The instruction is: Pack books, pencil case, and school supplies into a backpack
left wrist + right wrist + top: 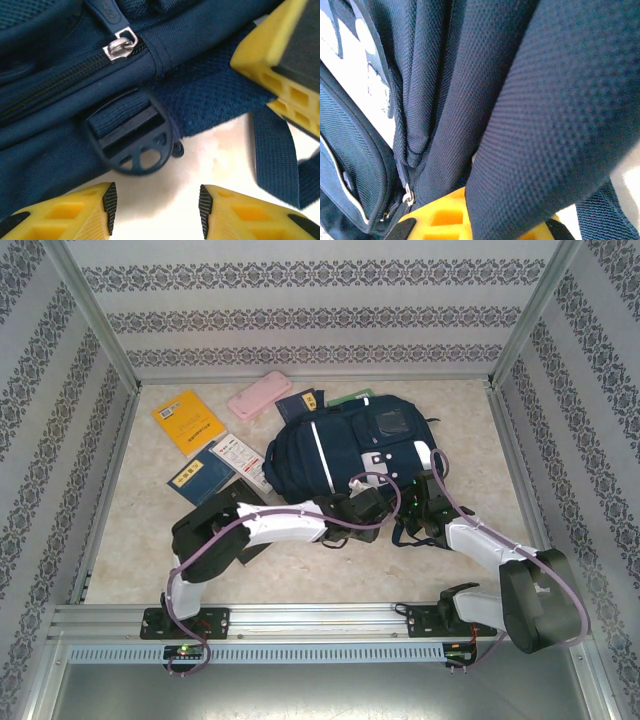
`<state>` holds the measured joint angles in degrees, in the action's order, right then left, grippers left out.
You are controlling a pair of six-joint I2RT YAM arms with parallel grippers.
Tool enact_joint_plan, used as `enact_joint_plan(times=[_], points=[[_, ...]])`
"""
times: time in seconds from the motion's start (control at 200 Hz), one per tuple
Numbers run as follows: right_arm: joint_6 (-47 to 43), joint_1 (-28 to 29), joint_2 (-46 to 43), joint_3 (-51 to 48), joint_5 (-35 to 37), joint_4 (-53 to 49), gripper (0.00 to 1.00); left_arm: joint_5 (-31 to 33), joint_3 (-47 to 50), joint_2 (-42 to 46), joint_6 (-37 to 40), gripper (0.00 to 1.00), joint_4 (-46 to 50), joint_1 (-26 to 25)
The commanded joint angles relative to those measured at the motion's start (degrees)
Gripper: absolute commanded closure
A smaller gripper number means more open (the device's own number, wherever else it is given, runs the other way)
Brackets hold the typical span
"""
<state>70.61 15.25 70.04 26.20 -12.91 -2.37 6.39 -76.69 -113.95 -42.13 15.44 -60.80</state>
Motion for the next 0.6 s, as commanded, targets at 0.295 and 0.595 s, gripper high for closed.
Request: enact_joint_plan(times=[0.295,0.595], points=[[0.52,1.36,0.60,1.49,-0.51,0.97,1.00,6.55,-5.60,-7.17,-10.22,0.52,1.46,-0.55],[0.24,1.68,0.19,0.70,-1.02,0.85,1.00,9.21,-10.53,-11.60,-14.32,0.63,6.33,-0.46]])
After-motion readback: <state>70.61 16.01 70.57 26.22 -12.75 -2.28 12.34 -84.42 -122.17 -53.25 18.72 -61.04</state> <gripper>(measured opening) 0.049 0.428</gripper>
